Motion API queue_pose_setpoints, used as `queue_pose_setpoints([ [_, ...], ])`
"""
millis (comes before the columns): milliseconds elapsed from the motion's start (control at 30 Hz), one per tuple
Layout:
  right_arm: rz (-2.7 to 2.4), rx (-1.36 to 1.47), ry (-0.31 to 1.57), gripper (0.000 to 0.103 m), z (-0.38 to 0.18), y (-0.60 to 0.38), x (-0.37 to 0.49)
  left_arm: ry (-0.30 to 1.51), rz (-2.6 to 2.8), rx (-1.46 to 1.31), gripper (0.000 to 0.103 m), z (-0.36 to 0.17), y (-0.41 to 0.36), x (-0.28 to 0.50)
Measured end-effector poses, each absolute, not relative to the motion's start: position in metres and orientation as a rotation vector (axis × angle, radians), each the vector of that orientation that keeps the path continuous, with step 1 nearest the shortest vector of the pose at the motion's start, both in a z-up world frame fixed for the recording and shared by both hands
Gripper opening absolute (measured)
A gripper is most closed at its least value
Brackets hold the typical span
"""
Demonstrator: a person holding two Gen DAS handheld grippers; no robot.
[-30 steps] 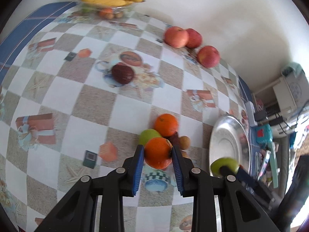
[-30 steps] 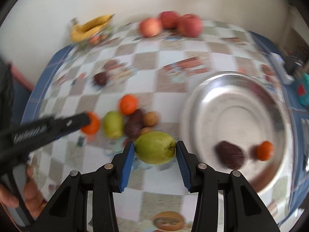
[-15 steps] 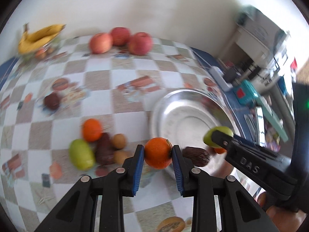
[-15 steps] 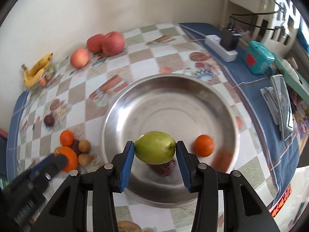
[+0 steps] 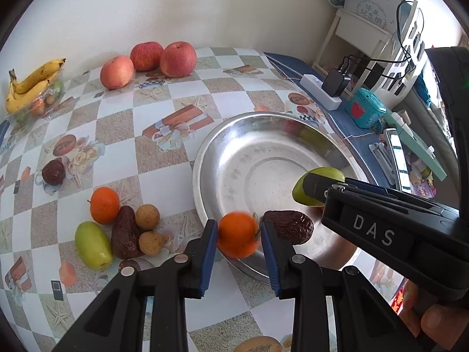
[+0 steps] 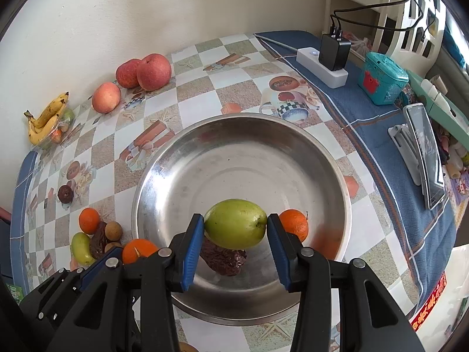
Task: Organize fruits
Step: 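Carry both fruits over the steel plate and release them inside, then withdraw both open tools from the plate toward the remaining fruit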
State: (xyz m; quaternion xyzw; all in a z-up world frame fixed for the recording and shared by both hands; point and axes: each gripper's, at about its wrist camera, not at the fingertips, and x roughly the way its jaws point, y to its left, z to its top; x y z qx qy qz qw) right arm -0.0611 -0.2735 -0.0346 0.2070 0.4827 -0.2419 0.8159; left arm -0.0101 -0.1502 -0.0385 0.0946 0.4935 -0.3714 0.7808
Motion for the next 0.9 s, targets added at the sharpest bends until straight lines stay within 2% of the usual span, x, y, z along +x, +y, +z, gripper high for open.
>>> queue_pose_setpoints([
  [300,-0.506,0.423,1.021,0.046,-0.032,-0.27,-0.059,1.078,-0.779,0.191,0.038,-0.038,-0.145,-0.007],
  [433,-0.507,0.427,1.029,0.046,-0.033,-0.269,-0.059,1.095,-0.742,0.177,0.049,-0.04,-0.14,-0.002],
  [900,-0.499,0.432,1.054,0.046,-0.037,-0.267,-0.058,1.144,-0.599,0.048,0.052,-0.042,-0.108,0.027],
])
